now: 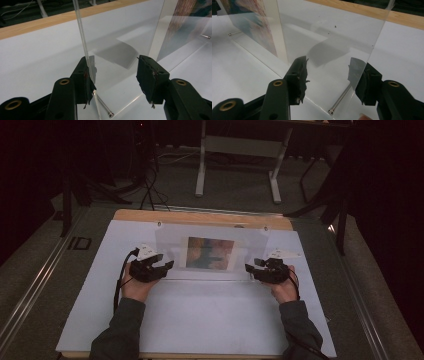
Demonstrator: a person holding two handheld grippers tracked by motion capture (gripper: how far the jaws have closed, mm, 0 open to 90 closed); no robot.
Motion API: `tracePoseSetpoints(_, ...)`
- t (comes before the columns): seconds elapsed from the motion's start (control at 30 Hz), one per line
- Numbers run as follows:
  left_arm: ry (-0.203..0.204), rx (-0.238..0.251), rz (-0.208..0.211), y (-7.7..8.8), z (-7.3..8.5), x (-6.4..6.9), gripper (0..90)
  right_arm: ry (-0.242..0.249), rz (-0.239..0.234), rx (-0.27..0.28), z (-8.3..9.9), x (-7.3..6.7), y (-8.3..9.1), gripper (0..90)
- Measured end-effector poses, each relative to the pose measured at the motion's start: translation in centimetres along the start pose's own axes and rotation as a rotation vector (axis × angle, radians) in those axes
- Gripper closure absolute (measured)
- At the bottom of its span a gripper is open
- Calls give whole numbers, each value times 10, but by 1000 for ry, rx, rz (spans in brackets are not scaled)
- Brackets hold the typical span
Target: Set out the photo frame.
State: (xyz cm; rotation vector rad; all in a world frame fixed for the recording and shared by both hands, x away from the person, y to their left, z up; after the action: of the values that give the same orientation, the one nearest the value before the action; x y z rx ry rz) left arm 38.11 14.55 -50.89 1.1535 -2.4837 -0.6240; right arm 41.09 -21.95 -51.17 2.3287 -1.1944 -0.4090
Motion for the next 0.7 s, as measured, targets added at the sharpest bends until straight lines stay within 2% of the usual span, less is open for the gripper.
tracePoseSetpoints(0.17, 12, 1, 4, 1, 2, 1, 483, 1, -3, -1, 0, -2, 1, 479)
tracePoseSetpoints(0.7, 9, -7, 6, 3, 5, 1, 482, 0, -11, -6, 2, -4, 2, 483)
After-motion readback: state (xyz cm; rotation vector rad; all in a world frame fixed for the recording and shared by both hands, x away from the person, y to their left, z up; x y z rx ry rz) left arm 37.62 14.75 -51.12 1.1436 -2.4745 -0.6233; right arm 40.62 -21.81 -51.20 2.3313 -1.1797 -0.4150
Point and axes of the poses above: each handheld gripper's, and its own axes: y roughly backward along the jaws, z roughly out of its underside, x roughly to its right, the point moved 5 cm from there along -y, roughly forward along the jaws, and after that the axes turned 7 degrees about z, right-handed, at the moved point
